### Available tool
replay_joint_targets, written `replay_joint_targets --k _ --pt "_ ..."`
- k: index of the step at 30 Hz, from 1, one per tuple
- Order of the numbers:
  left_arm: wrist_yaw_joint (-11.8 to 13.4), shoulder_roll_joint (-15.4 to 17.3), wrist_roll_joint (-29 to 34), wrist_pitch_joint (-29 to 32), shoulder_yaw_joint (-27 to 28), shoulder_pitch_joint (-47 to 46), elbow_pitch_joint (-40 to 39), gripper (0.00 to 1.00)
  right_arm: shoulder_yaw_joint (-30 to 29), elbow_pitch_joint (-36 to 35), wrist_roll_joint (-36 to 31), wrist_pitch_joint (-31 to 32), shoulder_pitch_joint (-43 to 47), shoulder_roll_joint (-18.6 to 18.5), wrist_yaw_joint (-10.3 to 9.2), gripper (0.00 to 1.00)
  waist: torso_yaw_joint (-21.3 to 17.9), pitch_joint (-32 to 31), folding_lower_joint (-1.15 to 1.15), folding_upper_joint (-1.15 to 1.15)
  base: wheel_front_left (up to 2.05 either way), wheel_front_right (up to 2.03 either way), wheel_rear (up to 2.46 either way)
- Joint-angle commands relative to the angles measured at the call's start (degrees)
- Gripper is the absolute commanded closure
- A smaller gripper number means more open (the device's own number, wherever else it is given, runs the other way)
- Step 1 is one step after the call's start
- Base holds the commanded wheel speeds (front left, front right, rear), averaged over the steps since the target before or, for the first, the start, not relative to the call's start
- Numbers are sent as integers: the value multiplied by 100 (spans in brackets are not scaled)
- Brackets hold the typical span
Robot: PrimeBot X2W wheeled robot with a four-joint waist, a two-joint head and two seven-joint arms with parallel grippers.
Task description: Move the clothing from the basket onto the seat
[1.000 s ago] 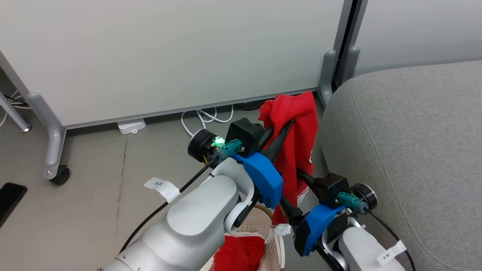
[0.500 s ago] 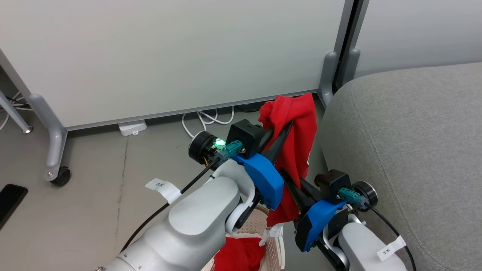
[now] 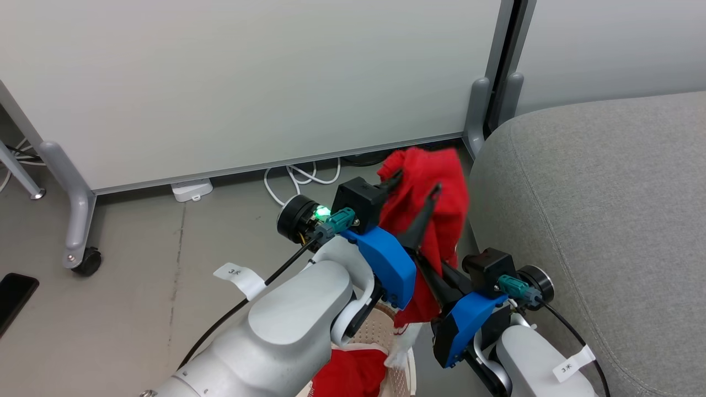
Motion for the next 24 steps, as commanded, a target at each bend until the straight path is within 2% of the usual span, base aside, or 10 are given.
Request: replay_joint_targets --k 1,10,16,24 --pt "14 7 -31 -39 -21 -112 7 0 6 17 -2 -28 -90 -16 3 100 7 -1 0 0 0 0 0" --pt "84 8 -54 -110 -44 -96 56 0 -2 25 -3 -53 -95 -15 3 100 34 -16 0 0 0 0 0" --pt "143 74 0 -185 153 110 23 0 -48 -6 -60 -49 -102 -15 3 100 38 -6 0 0 0 0 0" --pt "152 508 564 -207 1068 896 -859 0 -196 -118 -152 -52 -70 -15 3 100 20 25 0 0 0 0 0"
